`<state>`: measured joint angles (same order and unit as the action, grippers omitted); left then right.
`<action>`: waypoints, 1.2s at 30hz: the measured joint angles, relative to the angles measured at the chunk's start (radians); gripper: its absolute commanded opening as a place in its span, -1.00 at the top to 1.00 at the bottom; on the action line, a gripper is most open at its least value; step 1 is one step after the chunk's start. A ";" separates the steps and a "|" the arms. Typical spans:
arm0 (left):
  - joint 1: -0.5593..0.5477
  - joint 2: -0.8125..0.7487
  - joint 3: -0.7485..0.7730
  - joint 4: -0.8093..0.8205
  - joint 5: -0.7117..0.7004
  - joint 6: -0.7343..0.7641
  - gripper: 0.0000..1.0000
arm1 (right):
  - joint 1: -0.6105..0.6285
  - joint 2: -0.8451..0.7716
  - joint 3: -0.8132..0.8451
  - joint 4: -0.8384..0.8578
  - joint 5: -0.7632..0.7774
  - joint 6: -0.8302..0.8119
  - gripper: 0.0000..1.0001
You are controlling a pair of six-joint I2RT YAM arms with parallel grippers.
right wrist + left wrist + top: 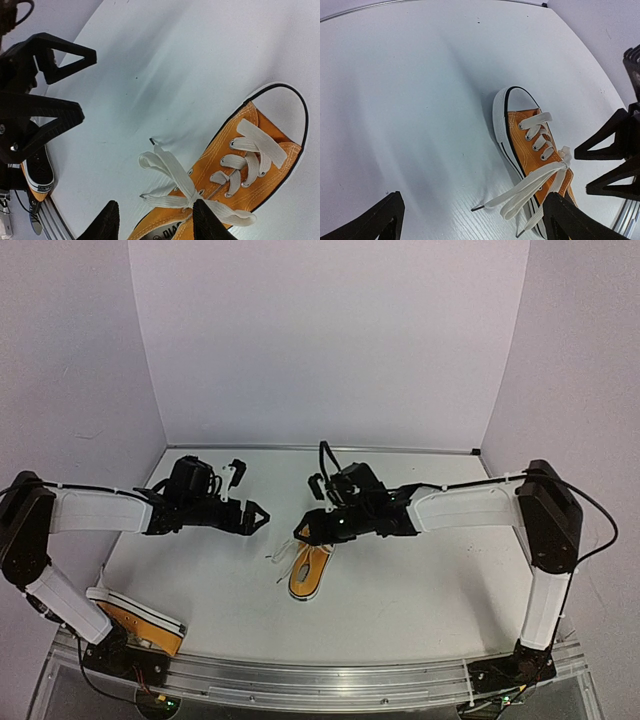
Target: Tie the shoes
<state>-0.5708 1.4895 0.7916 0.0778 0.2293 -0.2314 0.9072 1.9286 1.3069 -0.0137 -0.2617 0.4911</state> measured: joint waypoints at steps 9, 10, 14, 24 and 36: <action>0.000 -0.058 -0.025 -0.005 -0.056 -0.030 -0.99 | 0.029 0.129 0.071 -0.114 0.124 0.003 0.14; 0.000 -0.059 -0.027 -0.002 -0.058 -0.030 -0.99 | 0.031 0.135 0.076 -0.120 0.133 0.005 0.24; 0.000 -0.060 -0.036 0.001 -0.058 -0.031 -0.99 | 0.036 0.140 0.089 -0.139 0.163 0.020 0.97; 0.000 -0.060 -0.041 0.004 -0.055 -0.030 -0.99 | 0.000 -0.016 -0.042 -0.162 0.217 0.042 1.00; 0.000 -0.039 -0.041 0.057 -0.029 -0.029 -0.99 | -0.395 -0.462 -0.303 -0.372 0.465 -0.188 1.00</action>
<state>-0.5709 1.4509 0.7509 0.1346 0.1999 -0.2607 0.5125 1.4666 1.0037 -0.3861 0.2030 0.3032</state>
